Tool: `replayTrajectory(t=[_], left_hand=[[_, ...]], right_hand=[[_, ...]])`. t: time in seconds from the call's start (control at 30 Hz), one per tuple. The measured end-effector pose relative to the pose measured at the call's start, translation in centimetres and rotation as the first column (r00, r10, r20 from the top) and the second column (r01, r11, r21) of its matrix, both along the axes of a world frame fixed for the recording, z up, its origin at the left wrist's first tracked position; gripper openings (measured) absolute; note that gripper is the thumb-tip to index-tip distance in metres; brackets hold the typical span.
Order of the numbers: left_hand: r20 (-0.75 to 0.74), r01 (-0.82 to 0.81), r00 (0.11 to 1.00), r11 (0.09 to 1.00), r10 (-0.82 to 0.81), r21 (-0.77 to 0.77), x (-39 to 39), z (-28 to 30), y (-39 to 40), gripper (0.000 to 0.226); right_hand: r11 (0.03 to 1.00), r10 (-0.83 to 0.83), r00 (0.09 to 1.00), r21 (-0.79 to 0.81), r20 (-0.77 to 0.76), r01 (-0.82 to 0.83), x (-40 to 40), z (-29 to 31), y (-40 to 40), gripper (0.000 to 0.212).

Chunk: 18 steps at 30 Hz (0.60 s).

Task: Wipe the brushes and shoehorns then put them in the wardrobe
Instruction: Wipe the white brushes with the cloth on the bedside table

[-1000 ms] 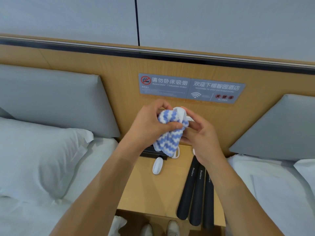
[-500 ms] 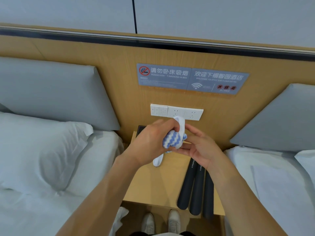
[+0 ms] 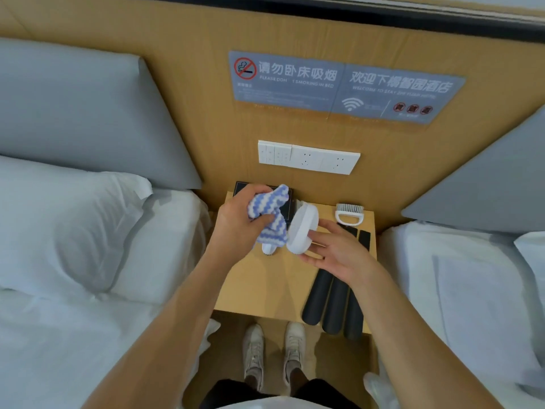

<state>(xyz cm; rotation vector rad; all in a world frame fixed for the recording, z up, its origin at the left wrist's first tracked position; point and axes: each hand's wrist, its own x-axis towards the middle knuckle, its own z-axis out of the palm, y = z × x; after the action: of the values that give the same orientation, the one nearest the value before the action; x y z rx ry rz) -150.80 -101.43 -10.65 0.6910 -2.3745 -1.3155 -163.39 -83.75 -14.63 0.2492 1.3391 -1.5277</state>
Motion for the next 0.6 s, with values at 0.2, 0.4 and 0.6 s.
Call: replayTrajectory(t=[0.2, 0.4, 0.6], left_hand=[[0.078, -0.19, 0.981, 0.96, 0.178, 0.204, -1.0, -4.7, -0.5, 0.034], [0.167, -0.316, 0.945, 0.918, 0.282, 0.238, -0.5, -9.1, -0.8, 0.031], [0.237, -0.334, 0.932, 0.905, 0.275, 0.263, 0.5, -12.0, -1.2, 0.031]], right_hand=[[0.977, 0.014, 1.0, 0.214, -0.019, -0.009, -0.4, -4.3, -0.6, 0.025], [0.944, 0.031, 0.998, 0.33, -0.054, -0.011, -0.5, -9.6, -1.3, 0.045], [0.914, -0.012, 0.999, 0.406, -0.034, 0.025, -1.1, -14.6, -1.8, 0.045]])
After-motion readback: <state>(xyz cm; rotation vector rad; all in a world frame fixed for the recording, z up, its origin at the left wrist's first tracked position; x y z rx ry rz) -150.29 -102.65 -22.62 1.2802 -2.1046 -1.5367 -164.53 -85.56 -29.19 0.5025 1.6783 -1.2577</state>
